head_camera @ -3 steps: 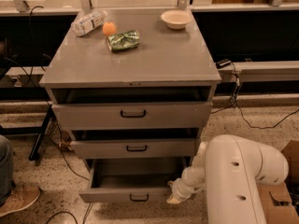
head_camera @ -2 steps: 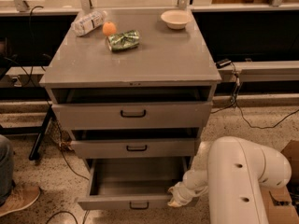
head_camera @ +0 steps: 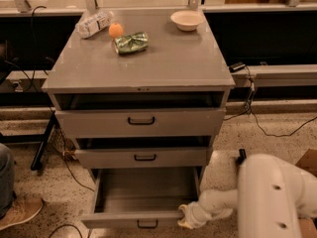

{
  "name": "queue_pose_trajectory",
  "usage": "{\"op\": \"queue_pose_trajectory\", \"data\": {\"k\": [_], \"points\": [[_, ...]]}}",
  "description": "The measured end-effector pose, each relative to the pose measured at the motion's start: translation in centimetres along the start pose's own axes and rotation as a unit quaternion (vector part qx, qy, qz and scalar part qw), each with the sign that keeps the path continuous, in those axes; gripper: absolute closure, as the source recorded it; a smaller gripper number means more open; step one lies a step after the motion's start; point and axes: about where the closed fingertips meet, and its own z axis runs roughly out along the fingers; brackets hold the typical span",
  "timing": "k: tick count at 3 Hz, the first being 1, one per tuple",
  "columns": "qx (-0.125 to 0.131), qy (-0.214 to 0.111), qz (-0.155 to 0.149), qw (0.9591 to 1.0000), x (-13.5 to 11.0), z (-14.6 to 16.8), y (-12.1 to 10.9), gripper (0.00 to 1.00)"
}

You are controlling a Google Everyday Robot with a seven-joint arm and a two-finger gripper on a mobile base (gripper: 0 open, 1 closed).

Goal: Open bottom drawer

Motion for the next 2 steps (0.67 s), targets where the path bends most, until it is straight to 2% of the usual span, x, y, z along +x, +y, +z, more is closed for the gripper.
{"op": "queue_pose_trajectory", "data": {"k": [1, 2], "points": [[-0.002, -0.008, 0.004, 1.0, 0.02, 0.01, 0.79, 1.0], [-0.002, -0.008, 0.004, 1.0, -0.01, -0.02, 0.8, 0.85]]}}
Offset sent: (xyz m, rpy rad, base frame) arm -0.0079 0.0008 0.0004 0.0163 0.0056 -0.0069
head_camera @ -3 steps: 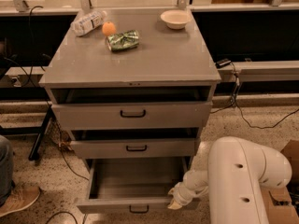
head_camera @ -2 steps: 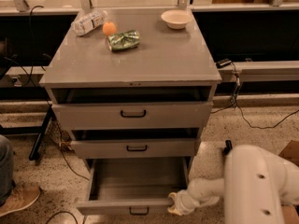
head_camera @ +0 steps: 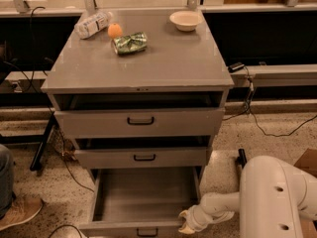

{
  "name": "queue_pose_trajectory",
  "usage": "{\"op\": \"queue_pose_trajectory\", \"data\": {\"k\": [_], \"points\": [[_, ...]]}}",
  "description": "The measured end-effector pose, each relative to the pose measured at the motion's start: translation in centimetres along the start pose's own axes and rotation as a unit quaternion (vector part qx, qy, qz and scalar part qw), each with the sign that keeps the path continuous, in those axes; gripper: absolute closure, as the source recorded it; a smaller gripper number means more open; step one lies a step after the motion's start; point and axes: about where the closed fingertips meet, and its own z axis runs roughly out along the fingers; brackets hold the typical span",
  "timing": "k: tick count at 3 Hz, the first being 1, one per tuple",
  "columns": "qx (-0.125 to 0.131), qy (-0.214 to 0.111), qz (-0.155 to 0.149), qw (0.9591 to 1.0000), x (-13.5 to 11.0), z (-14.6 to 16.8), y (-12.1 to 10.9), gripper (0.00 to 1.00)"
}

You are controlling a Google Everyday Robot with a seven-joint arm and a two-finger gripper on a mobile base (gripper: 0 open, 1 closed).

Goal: Open bottom drawer

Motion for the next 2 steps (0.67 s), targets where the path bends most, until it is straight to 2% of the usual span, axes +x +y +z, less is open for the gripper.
{"op": "queue_pose_trajectory", "data": {"k": [2], "points": [[-0.003, -0.001, 0.0, 1.0, -0.08, 0.29, 0.31, 0.39]]}}
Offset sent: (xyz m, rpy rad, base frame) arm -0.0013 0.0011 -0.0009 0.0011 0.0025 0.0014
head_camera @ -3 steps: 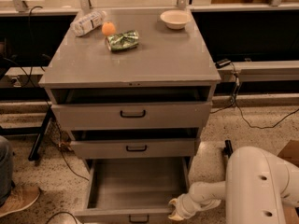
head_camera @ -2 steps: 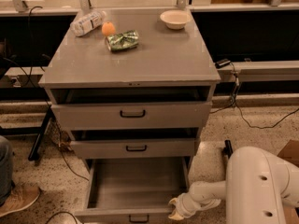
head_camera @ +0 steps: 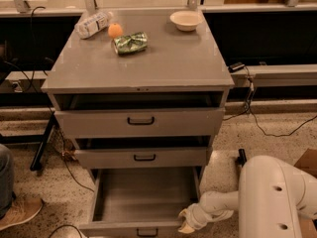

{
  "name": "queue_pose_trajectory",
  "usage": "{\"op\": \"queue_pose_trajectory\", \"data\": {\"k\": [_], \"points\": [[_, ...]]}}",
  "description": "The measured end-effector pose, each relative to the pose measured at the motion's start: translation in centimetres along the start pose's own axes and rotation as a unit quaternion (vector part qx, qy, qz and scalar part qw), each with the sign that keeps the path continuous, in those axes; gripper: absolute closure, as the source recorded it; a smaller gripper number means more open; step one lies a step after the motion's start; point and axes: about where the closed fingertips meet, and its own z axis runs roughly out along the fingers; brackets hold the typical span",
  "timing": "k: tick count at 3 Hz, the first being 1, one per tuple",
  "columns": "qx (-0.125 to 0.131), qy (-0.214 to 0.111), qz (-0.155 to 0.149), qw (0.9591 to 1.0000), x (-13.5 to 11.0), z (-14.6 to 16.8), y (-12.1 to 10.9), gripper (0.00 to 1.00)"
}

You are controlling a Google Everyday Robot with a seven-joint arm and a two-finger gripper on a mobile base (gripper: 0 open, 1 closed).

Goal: Open bottom drawer

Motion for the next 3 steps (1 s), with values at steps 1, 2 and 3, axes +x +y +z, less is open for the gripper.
{"op": "queue_pose_trajectory", "data": {"k": [1, 2, 3], "points": [[-0.002, 0.0, 0.0, 1.0, -0.03, 0.14, 0.16, 0.15], [-0.003, -0.001, 0.0, 1.0, -0.06, 0.27, 0.31, 0.0], [-0.001, -0.004, -0.002, 1.0, 0.05, -0.14, 0.25, 0.0]]}}
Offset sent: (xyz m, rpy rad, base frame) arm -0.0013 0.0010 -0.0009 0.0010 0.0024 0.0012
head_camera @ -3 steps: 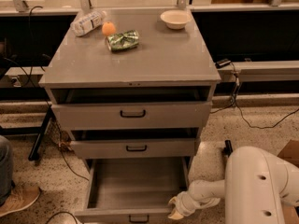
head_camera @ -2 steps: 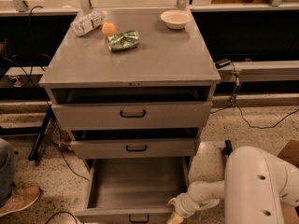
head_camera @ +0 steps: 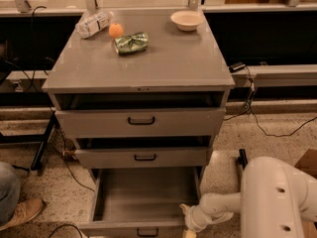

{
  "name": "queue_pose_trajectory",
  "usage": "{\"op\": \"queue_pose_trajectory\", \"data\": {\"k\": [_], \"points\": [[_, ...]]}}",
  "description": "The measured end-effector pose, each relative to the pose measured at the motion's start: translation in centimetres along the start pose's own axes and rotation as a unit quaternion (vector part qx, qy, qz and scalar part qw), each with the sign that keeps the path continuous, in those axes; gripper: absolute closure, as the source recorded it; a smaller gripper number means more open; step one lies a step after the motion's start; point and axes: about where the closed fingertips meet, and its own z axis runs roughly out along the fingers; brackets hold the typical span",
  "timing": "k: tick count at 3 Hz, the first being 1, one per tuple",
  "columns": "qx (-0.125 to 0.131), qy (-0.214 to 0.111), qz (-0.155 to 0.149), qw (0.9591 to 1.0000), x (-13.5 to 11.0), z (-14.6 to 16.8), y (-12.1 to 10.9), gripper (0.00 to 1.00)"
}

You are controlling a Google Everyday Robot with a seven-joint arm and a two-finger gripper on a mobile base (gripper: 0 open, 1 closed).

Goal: Open bottom drawer

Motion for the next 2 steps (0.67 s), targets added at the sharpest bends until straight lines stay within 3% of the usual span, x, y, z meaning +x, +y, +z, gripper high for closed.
{"op": "queue_pose_trajectory", "data": {"k": [1, 2], "points": [[0.014, -0.017, -0.012, 0.9997, 0.6, -2.5, -0.3, 0.0], [0.07, -0.012, -0.023, 0.9972, 1.8, -8.7, -0.9, 0.0]]}}
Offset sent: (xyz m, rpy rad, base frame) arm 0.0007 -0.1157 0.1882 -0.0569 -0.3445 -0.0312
